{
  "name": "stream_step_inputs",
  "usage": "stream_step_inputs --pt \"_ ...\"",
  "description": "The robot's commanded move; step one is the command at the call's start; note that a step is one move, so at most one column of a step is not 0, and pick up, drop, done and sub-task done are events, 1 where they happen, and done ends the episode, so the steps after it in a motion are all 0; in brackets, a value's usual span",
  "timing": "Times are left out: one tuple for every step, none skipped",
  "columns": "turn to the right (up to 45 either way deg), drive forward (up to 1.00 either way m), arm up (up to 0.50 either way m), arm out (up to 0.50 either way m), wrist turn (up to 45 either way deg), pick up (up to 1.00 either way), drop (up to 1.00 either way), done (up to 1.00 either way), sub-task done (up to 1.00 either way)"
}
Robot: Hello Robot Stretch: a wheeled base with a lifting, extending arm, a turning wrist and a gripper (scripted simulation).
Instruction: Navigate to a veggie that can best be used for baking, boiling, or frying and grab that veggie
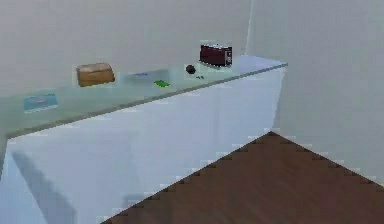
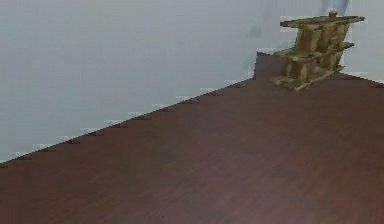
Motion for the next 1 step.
stream_step_inputs --pt "0.0 0.8 0.0 0.0 0.0 0.0 0.0 0.0 0.0"
